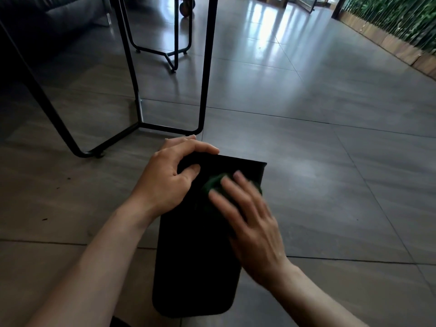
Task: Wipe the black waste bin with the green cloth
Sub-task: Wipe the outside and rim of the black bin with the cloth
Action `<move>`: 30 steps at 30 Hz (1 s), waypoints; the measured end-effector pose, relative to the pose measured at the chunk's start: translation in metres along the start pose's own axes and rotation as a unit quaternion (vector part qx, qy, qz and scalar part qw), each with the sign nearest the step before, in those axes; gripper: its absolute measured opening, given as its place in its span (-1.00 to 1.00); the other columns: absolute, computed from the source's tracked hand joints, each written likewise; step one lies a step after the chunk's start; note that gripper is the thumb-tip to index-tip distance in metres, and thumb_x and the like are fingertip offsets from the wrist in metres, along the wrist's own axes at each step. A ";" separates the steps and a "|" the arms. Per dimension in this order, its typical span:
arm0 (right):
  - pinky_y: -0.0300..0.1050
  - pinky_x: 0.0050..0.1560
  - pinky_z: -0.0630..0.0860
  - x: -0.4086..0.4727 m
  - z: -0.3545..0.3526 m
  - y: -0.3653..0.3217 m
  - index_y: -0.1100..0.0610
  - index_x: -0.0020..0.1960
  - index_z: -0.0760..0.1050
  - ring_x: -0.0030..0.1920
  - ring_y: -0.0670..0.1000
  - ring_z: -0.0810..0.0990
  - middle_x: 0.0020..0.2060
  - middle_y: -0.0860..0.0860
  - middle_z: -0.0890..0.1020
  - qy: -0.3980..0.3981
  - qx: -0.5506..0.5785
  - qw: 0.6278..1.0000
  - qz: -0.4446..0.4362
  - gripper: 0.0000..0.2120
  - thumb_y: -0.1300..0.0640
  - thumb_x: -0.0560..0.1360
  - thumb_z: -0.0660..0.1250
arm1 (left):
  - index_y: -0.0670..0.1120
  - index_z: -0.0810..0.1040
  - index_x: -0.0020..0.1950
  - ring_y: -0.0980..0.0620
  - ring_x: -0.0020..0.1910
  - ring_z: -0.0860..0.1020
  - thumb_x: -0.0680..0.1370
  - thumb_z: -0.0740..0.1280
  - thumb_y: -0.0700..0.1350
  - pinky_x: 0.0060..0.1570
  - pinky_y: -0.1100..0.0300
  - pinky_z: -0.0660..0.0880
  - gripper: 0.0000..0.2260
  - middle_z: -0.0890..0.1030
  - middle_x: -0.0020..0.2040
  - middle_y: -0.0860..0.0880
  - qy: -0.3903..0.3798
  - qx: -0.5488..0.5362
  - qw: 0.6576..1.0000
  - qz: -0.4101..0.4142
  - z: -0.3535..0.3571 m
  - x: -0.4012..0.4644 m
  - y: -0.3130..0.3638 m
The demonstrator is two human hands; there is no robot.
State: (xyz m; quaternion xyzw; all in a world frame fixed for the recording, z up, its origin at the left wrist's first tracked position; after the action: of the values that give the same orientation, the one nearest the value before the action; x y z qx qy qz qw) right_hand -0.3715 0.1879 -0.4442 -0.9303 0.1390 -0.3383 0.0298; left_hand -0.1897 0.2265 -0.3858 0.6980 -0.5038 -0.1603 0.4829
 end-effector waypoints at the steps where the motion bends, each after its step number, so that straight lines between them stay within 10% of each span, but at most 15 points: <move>1: 0.26 0.49 0.39 0.012 -0.004 0.006 0.07 0.56 0.34 0.64 0.20 0.18 0.56 0.13 0.33 0.026 0.008 0.999 0.038 -0.59 0.07 0.72 0.21 | 0.16 0.65 0.16 0.27 0.45 0.32 0.52 0.32 -0.36 0.46 0.18 0.28 -0.56 0.52 0.31 0.06 -0.002 0.000 1.000 0.002 0.001 0.001 0.001; 13: 0.15 0.54 0.35 -0.083 0.032 -0.039 0.07 0.51 0.46 0.60 0.23 0.27 0.52 0.11 0.44 -0.098 -0.063 0.977 -0.177 -0.60 0.19 0.67 0.27 | 0.22 0.62 0.14 0.26 0.41 0.35 0.52 0.33 -0.30 0.41 0.19 0.31 -0.58 0.53 0.27 0.12 0.032 0.007 0.999 -0.013 -0.009 0.000 -0.017; 21: 0.21 0.44 0.45 0.005 -0.015 0.018 0.12 0.50 0.43 0.61 0.17 0.27 0.52 0.10 0.38 0.050 0.023 0.992 0.112 -0.60 0.12 0.68 0.27 | 0.15 0.63 0.12 0.26 0.43 0.34 0.49 0.31 -0.36 0.41 0.22 0.27 -0.57 0.55 0.20 0.24 0.038 0.004 0.999 -0.008 -0.008 0.002 -0.016; 30: 0.14 0.33 0.53 -0.071 0.013 -0.020 0.14 0.41 0.55 0.51 0.22 0.43 0.40 0.15 0.58 -0.072 -0.029 0.995 -0.063 -0.68 0.22 0.69 0.22 | 0.20 0.60 0.15 0.22 0.45 0.31 0.53 0.30 -0.31 0.43 0.14 0.26 -0.59 0.55 0.25 0.16 0.057 0.013 0.998 -0.017 -0.017 0.002 -0.028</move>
State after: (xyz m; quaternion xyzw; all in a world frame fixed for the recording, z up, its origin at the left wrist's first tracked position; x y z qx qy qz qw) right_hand -0.4104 0.2261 -0.4955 -0.9595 0.0876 -0.2676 -0.0084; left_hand -0.1615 0.2342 -0.4009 0.7207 -0.4658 -0.1221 0.4988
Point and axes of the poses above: each hand's wrist, its own x-axis towards the middle knuckle, its own z-axis out of the palm, y = z × x, the point moved 6 cm from there along x, towards the middle knuckle
